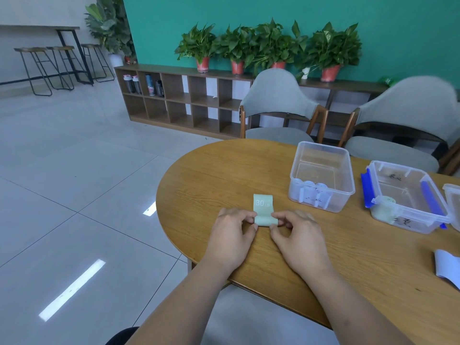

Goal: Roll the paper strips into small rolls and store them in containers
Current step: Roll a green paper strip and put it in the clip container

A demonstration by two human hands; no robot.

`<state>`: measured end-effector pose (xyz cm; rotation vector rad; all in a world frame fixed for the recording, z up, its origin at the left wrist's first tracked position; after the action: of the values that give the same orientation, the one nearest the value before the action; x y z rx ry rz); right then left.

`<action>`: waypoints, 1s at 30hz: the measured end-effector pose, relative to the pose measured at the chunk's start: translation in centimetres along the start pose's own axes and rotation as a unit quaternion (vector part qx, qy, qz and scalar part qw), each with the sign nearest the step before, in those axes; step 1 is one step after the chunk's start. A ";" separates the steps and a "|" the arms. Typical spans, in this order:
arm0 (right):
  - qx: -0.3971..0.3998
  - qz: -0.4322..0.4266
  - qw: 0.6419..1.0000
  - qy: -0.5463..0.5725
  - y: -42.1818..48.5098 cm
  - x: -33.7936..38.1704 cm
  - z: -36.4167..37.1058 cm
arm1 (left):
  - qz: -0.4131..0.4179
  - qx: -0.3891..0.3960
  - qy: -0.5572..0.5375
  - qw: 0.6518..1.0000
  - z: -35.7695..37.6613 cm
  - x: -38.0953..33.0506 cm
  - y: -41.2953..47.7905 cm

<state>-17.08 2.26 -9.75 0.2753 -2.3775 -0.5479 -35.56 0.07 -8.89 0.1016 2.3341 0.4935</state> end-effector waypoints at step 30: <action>-0.001 0.016 0.999 0.043 -0.1 0.4 -0.5 | -0.028 0.006 -0.024 0.999 -0.2 -0.2 0.0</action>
<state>-17.01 1.91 -9.22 0.2549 -2.2946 -0.5125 -35.57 -0.07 -8.62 0.0543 2.2862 0.4447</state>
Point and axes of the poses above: each hand's wrist, its own y-axis towards the middle knuckle, its own z-axis out of the palm, x = y × z, the point moved 1 cm from there along y, towards the middle knuckle, and after that the axes turned 1 degree about -x, right-handed, at the moved point
